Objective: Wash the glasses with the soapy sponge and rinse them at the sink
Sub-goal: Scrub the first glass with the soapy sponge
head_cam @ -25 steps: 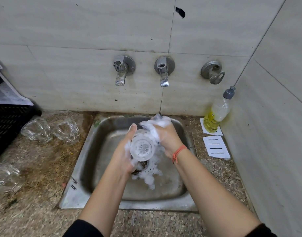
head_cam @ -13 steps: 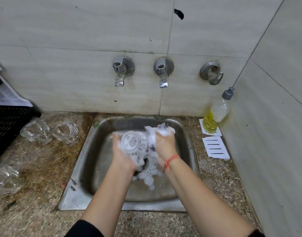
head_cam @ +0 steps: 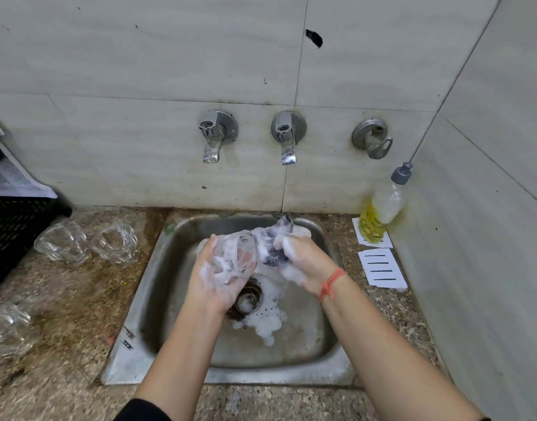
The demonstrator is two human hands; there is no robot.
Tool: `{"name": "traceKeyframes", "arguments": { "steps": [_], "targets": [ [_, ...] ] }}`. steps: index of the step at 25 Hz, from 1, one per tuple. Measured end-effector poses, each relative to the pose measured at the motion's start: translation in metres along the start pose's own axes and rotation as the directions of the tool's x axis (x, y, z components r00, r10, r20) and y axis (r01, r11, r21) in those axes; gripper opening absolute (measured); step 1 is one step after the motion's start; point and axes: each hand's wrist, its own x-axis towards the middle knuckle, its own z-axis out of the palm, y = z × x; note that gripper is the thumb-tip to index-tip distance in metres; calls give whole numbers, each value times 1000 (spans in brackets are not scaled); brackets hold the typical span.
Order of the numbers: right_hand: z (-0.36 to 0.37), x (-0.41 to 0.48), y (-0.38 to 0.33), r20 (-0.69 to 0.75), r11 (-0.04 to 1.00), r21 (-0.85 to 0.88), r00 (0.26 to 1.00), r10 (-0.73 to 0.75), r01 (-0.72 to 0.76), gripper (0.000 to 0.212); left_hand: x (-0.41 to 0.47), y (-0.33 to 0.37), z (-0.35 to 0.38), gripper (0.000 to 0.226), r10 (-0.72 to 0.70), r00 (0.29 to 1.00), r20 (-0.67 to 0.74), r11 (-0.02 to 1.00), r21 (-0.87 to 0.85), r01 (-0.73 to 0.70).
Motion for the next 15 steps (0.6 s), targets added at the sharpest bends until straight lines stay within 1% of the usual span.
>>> {"name": "traceKeyframes", "arguments": {
  "steps": [1, 2, 3, 4, 5, 7, 8, 10, 11, 12, 13, 14, 15],
  "targets": [
    [-1, -6, 3, -25, 952, -253, 983, -185, 172, 20, 2, -1, 2, 64, -32, 999, -29, 999, -4, 32],
    [-5, -10, 8, -31, 774, -542, 913, -407, 327, 19, 3, -1, 4, 65, -68, 995, -66, 998, -9, 67],
    [-5, -15, 12, 38, 524, -745, 811, -584, 413, 21, 2, 0, 8, 64, -97, 991, -87, 995, -13, 96],
    [-4, -20, 17, 133, 339, -827, 741, -658, 449, 22, 0, 3, 13, 59, -129, 986, -109, 992, 6, 130],
    [-6, -21, 25, 192, 255, -845, 712, -675, 470, 24, -2, 5, 16, 53, -171, 979, -109, 984, 20, 174],
    [-8, -19, 33, 284, 198, -831, 703, -653, 520, 27, -5, 9, 19, 46, -243, 968, -59, 968, 58, 246],
    [-8, -19, 34, 328, 174, -822, 700, -634, 542, 27, -3, 8, 18, 41, -243, 970, -28, 968, 60, 244],
    [-6, -20, 37, 451, 106, -790, 689, -567, 604, 21, 7, 9, 11, 30, -168, 986, -23, 982, 81, 169],
    [-6, -18, 39, 517, 74, -770, 687, -510, 634, 18, 8, 9, 9, 30, -148, 989, -16, 983, 107, 149],
    [-4, -18, 35, 571, 25, -758, 682, -457, 652, 17, 11, 9, 8, 36, -186, 982, 14, 979, 90, 184],
    [-2, -18, 32, 600, 16, -746, 683, -416, 665, 19, 12, 8, 9, 45, -236, 971, 31, 968, 92, 232],
    [-2, -19, 28, 603, 96, -724, 694, -393, 683, 22, 11, 8, 9, 45, -261, 965, 30, 961, 101, 257],
    [-3, -20, 23, 568, 324, -655, 728, -384, 683, 27, 8, 7, 11, 38, -267, 963, 45, 959, 110, 261]
  ]
}}
